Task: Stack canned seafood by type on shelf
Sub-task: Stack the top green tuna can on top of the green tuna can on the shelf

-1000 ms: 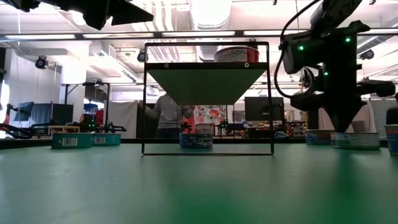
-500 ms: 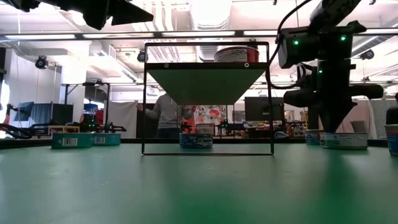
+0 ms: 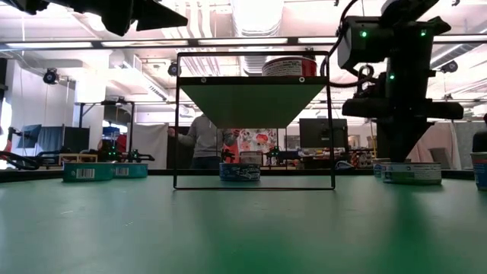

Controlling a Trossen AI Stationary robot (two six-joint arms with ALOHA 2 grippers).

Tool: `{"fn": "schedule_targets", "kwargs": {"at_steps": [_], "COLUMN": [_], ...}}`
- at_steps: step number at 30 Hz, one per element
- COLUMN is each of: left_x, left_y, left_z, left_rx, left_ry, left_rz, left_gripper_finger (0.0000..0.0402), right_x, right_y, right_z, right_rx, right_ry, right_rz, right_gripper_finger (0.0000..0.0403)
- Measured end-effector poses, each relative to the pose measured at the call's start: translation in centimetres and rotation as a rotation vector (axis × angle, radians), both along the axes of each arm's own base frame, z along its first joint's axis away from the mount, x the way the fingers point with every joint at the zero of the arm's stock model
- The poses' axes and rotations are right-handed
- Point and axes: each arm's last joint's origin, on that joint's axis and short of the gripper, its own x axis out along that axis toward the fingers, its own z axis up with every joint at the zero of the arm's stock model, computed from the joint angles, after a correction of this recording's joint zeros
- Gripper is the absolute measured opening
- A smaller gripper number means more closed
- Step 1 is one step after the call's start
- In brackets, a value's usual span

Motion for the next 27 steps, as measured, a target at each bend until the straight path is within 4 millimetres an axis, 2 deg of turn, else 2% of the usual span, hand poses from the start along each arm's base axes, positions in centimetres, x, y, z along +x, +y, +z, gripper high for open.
{"fn": "schedule_targets", "kwargs": {"at_steps": [16, 27], "left_x": [0.0, 0.0], "left_y": [0.0, 0.0], "left_z": [0.1, 0.1], "left_rx": [-0.003, -0.002], "left_ry": [-0.006, -0.006], "left_rz": [0.0, 0.007], "left_gripper_finger": [0.0, 0.0], "right_x": [1.1, 1.1], "right_y": [1.9, 2.8], "right_z": [0.1, 0.3], "right_rx": [0.011, 0.033], "right_ry": [-0.113, -0.135], "right_rz": [0.086, 0.123], "right_gripper_finger": [0.0012, 0.0012]}}
